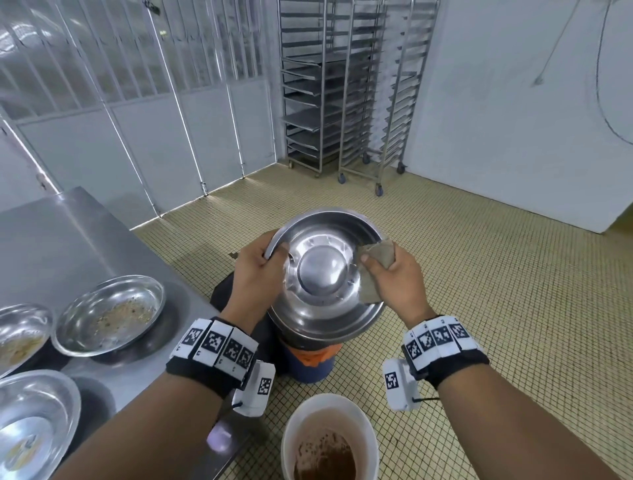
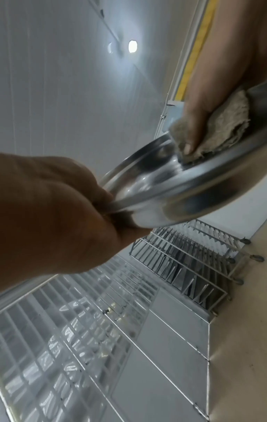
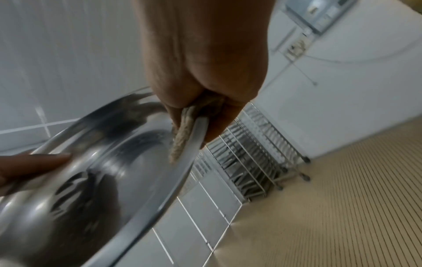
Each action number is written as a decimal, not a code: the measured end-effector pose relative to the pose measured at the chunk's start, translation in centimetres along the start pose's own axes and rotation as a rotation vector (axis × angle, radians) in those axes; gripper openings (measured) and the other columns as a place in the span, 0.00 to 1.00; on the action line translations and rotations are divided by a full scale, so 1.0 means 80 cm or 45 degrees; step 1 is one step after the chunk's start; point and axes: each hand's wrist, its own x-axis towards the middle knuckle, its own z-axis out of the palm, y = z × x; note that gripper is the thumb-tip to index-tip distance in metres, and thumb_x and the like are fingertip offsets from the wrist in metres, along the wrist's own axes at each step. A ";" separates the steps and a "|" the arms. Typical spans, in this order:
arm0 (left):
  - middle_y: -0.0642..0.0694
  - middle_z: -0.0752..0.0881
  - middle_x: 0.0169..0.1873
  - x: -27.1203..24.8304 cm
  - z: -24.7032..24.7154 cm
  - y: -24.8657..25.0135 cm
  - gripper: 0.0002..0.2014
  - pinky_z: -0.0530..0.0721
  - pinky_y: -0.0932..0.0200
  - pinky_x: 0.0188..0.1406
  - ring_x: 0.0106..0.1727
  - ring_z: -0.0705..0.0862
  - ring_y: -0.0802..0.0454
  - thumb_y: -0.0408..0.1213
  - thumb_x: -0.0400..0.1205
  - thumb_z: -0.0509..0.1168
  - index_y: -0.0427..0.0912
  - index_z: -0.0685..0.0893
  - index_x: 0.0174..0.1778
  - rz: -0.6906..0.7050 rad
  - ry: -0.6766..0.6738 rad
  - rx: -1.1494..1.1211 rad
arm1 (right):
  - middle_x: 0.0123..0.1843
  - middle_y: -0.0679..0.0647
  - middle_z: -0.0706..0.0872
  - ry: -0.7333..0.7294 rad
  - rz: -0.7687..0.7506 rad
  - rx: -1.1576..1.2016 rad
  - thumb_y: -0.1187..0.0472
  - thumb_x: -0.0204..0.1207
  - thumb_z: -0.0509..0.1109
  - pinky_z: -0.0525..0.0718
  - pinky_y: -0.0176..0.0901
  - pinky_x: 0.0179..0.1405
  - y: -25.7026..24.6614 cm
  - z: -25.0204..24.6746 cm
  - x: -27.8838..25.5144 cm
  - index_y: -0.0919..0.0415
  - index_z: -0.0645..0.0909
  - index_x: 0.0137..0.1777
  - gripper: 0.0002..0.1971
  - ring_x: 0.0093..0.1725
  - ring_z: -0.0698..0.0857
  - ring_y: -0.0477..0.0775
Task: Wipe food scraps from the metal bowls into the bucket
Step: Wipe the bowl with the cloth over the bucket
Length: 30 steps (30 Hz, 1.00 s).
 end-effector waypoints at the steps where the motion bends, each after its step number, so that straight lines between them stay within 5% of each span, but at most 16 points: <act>1: 0.49 0.89 0.34 0.000 0.000 0.000 0.12 0.83 0.62 0.37 0.35 0.85 0.58 0.34 0.89 0.65 0.54 0.90 0.48 0.000 0.010 0.009 | 0.47 0.45 0.88 0.016 0.035 0.003 0.52 0.80 0.77 0.81 0.32 0.37 0.004 0.002 -0.003 0.45 0.82 0.49 0.05 0.45 0.88 0.45; 7: 0.65 0.87 0.30 -0.004 0.012 0.005 0.11 0.77 0.75 0.28 0.29 0.83 0.69 0.34 0.90 0.63 0.54 0.89 0.53 0.060 -0.230 0.230 | 0.40 0.42 0.87 -0.021 -0.132 -0.419 0.51 0.79 0.76 0.81 0.40 0.37 -0.019 -0.011 0.020 0.49 0.84 0.46 0.05 0.39 0.86 0.45; 11: 0.56 0.84 0.27 0.002 0.011 0.008 0.11 0.80 0.64 0.29 0.29 0.80 0.59 0.34 0.89 0.64 0.48 0.89 0.45 -0.020 -0.047 0.014 | 0.41 0.40 0.85 0.065 -0.080 -0.291 0.49 0.79 0.77 0.78 0.34 0.35 -0.028 -0.012 0.017 0.50 0.81 0.52 0.10 0.39 0.84 0.41; 14: 0.60 0.84 0.29 0.006 0.011 0.010 0.11 0.80 0.59 0.36 0.34 0.81 0.57 0.34 0.89 0.65 0.53 0.89 0.46 -0.021 0.103 -0.101 | 0.45 0.41 0.86 0.051 0.068 -0.044 0.52 0.80 0.77 0.81 0.31 0.33 -0.017 -0.002 -0.001 0.48 0.79 0.52 0.09 0.43 0.87 0.42; 17: 0.57 0.90 0.40 0.004 0.010 0.004 0.12 0.86 0.51 0.45 0.42 0.87 0.52 0.37 0.90 0.63 0.57 0.88 0.59 0.007 0.022 -0.038 | 0.46 0.44 0.88 0.044 0.113 -0.001 0.56 0.81 0.76 0.83 0.36 0.36 -0.012 -0.003 -0.001 0.46 0.81 0.49 0.06 0.45 0.89 0.48; 19: 0.57 0.90 0.45 0.007 0.003 0.001 0.13 0.86 0.54 0.47 0.46 0.89 0.56 0.38 0.90 0.63 0.58 0.85 0.65 0.022 -0.078 0.115 | 0.45 0.44 0.87 0.009 0.055 -0.068 0.57 0.83 0.75 0.82 0.37 0.36 -0.013 -0.011 0.007 0.45 0.80 0.46 0.07 0.44 0.88 0.48; 22: 0.59 0.90 0.42 0.011 -0.007 0.008 0.09 0.82 0.61 0.40 0.43 0.88 0.62 0.41 0.89 0.64 0.59 0.86 0.60 0.025 -0.259 0.320 | 0.44 0.44 0.86 -0.129 -0.103 -0.301 0.55 0.82 0.75 0.82 0.34 0.36 -0.023 -0.024 0.018 0.50 0.82 0.51 0.03 0.42 0.87 0.44; 25: 0.55 0.90 0.40 0.011 -0.008 0.014 0.07 0.82 0.60 0.39 0.41 0.88 0.58 0.42 0.90 0.65 0.57 0.89 0.56 0.026 -0.334 0.303 | 0.43 0.43 0.86 -0.230 -0.243 -0.496 0.56 0.81 0.75 0.88 0.43 0.42 -0.029 -0.020 0.025 0.52 0.84 0.55 0.05 0.41 0.88 0.48; 27: 0.52 0.92 0.39 0.010 -0.004 0.012 0.09 0.88 0.53 0.43 0.41 0.91 0.52 0.40 0.89 0.66 0.58 0.91 0.50 -0.007 -0.262 0.119 | 0.42 0.43 0.87 -0.125 -0.237 -0.422 0.56 0.81 0.75 0.88 0.41 0.40 -0.033 -0.015 0.024 0.52 0.84 0.56 0.07 0.40 0.88 0.47; 30: 0.51 0.90 0.33 0.010 0.000 0.011 0.10 0.87 0.52 0.38 0.34 0.88 0.51 0.38 0.89 0.67 0.52 0.91 0.45 -0.070 -0.033 -0.043 | 0.43 0.40 0.85 0.054 -0.127 -0.167 0.56 0.82 0.75 0.81 0.24 0.33 -0.032 -0.008 0.014 0.52 0.82 0.56 0.06 0.40 0.85 0.38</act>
